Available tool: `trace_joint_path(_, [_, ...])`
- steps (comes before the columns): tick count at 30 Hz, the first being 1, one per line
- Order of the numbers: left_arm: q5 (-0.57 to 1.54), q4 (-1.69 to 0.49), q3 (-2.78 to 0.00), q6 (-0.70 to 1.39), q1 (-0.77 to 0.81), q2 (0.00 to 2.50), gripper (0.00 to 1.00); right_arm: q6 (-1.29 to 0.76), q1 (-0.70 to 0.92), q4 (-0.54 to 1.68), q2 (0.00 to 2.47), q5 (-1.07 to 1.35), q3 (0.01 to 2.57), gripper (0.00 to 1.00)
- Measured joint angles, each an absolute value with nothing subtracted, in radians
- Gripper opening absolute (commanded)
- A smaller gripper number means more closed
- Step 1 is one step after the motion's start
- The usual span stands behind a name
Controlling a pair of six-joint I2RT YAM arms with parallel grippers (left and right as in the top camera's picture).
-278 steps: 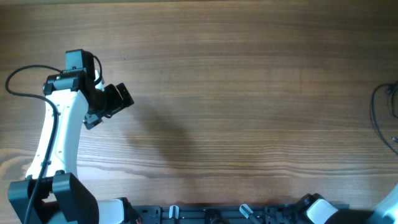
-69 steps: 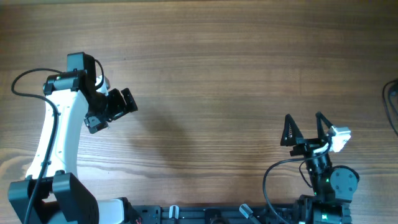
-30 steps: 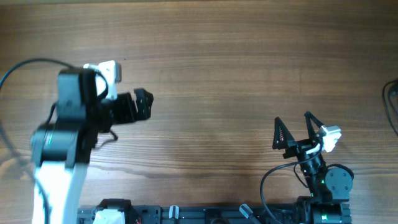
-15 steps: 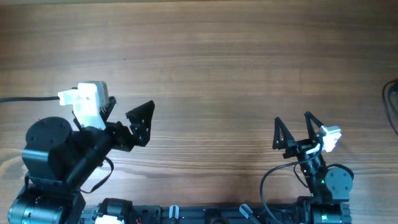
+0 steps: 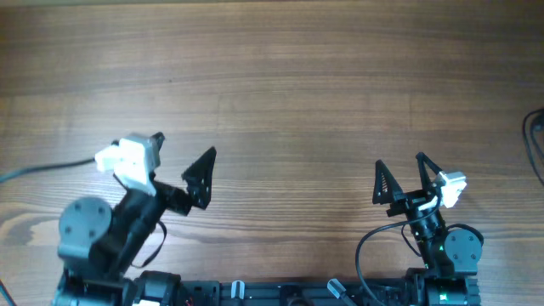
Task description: Untangle cables
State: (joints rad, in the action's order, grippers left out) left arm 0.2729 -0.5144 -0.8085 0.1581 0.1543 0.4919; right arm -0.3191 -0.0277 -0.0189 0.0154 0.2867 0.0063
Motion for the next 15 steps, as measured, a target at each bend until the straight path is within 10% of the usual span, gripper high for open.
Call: trace_joint_path(15, [0.273,0.009,-0.282,0.319,0.090,0.176,1.00,-0.319,-0.028,-0.019,0.015,0.286,0.006,1.00])
